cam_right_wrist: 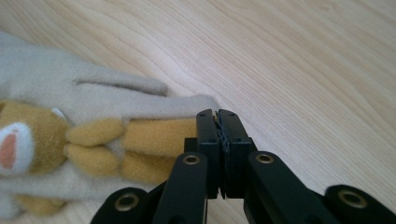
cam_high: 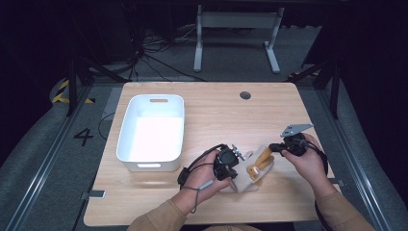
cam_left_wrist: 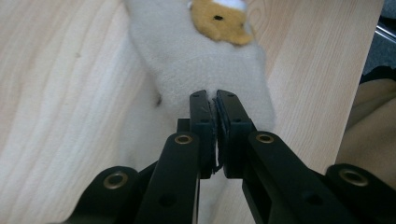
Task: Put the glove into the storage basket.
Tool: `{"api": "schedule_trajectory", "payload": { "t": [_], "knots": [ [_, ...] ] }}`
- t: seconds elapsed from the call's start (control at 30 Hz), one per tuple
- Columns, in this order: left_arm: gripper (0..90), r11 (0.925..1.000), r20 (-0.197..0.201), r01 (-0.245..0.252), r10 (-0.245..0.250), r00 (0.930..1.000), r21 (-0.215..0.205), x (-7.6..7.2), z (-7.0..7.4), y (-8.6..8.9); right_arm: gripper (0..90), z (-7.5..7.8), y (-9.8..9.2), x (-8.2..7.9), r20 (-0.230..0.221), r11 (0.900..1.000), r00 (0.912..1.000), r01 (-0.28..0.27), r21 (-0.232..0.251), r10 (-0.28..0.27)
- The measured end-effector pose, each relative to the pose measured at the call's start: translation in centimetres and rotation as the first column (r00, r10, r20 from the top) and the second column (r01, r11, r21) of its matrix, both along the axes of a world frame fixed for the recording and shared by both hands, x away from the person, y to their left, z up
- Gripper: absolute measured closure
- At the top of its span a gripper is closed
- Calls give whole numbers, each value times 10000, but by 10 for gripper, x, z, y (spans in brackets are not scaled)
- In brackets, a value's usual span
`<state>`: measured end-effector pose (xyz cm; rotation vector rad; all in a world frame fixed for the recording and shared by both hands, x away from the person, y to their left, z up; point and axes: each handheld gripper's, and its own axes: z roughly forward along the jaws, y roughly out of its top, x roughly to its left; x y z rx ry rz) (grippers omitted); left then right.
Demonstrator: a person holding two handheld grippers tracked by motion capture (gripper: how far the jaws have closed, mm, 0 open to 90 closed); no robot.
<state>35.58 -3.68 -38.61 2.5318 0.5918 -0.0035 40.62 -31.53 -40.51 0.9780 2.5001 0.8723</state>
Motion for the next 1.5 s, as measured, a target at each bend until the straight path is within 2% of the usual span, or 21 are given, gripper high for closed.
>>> {"api": "schedule_trajectory", "payload": {
  "t": [0.17, 0.3, 0.43, 0.53, 0.77, 0.87, 1.03, 1.13, 1.23, 1.33, 1.43, 1.5],
  "knots": [
    [864, 9998, 433, -36, 45, 9991, -214, 4, 16, 15, 892, 12, -6, -12, 173, 9994, 9997, 174, 299, -179],
    [864, 9997, 545, -5, 17, 9985, -225, 7, 21, 24, 892, 21, -6, -21, 300, 9984, 9994, 144, 538, -160],
    [864, 9997, 688, -35, 52, 9976, -241, 8, 25, 37, 892, 25, 0, -30, 386, 9985, 9992, -81, 535, 60],
    [864, 9996, 647, -147, 163, 9978, -253, 9, 26, 45, 892, 27, 4, -33, 447, 9984, 9988, -239, 511, 217],
    [863, 10000, 657, -35, 36, 9978, -14, 10, 27, 58, 892, 29, 16, -40, 429, 9968, 9974, -603, 530, 580],
    [863, 9999, 559, -128, 127, 9984, 22, 10, 28, 65, 892, 29, 19, -41, 404, 9962, 9968, -705, 507, 685],
    [862, 9995, 123, -326, 326, 9994, 47, 17, 23, 77, 892, 29, 30, -45, 333, 9939, 9946, -1002, 456, 987],
    [863, 9993, 91, -365, 364, 9993, 87, 18, 21, 80, 892, 28, 34, -46, 284, 9926, 9933, -1132, 431, 1120],
    [862, 9991, -13, -228, 229, 9997, 370, 19, 18, 81, 892, 27, 40, -48, 127, 9920, 9926, -1213, 352, 1209],
    [862, 9990, -92, -105, 109, 9999, 437, 18, 17, 80, 892, 27, 41, -49, -42, 9939, 9943, -1061, 314, 1063],
    [862, 9983, -223, 79, -66, 9997, 572, 17, 16, 78, 892, 27, 43, -53, -395, 9950, 9946, -950, 320, 963],
    [862, 9979, -269, 131, -114, 9996, 640, 17, 15, 78, 892, 27, 43, -54, -430, 9951, 9945, -939, 318, 952]
  ]
}}
